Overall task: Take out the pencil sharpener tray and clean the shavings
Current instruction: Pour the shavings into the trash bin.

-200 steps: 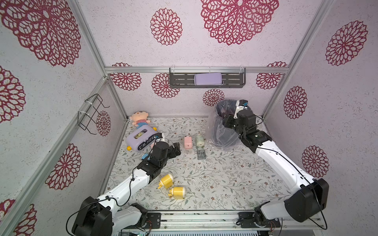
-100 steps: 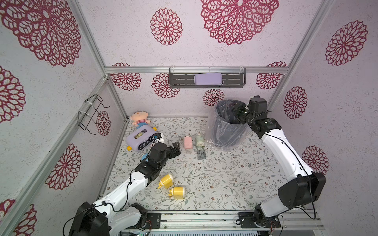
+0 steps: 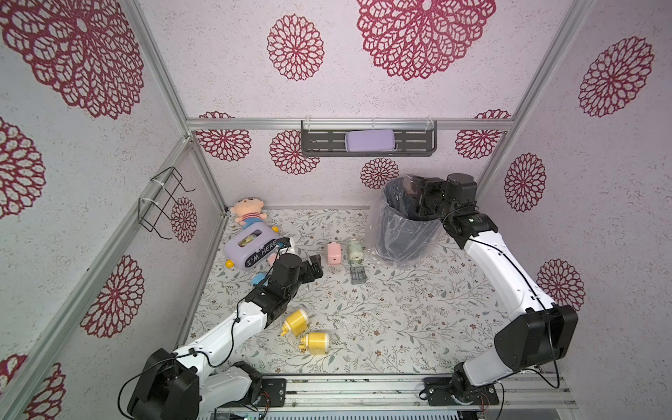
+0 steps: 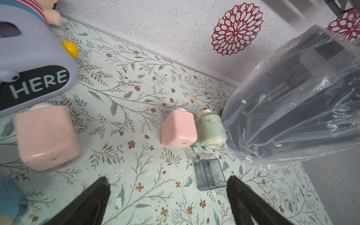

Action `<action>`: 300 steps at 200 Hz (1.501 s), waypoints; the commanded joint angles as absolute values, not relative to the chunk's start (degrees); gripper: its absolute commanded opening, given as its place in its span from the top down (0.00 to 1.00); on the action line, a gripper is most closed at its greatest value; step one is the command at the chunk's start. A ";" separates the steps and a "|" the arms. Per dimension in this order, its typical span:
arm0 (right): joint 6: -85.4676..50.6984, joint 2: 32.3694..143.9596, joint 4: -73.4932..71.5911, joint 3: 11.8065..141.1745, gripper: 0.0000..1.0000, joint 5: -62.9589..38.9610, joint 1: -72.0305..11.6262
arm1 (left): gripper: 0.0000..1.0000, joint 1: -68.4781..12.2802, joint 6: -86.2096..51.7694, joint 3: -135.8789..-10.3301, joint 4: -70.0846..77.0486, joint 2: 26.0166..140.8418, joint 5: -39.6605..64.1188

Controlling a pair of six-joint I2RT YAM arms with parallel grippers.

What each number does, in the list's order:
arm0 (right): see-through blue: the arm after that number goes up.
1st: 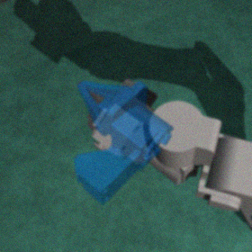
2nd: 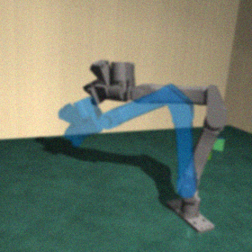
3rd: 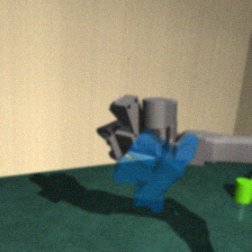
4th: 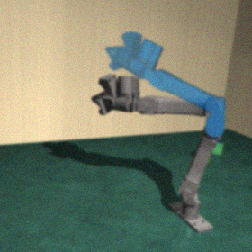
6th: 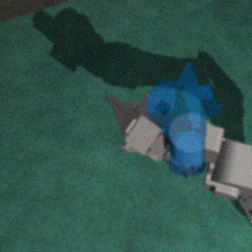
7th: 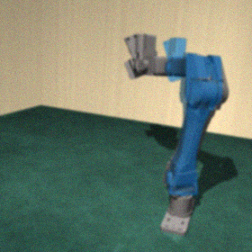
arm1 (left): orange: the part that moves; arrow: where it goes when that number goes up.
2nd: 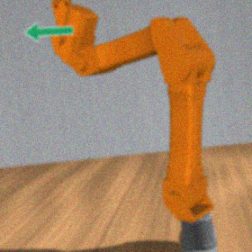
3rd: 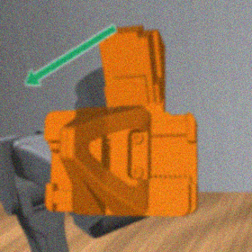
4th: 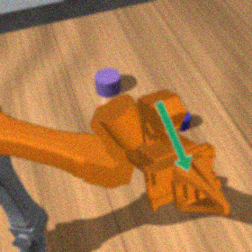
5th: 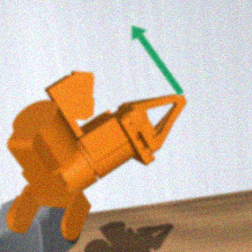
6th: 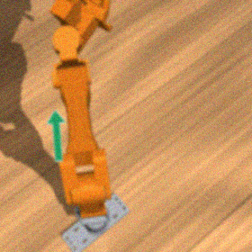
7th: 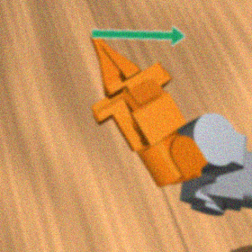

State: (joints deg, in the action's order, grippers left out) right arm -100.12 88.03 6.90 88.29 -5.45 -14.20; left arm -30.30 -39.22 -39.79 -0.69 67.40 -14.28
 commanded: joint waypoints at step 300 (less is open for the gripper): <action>-118.09 79.10 -14.18 65.86 0.69 4.14 -17.82 | 0.03 -31.47 -37.06 -38.83 1.10 64.58 -14.14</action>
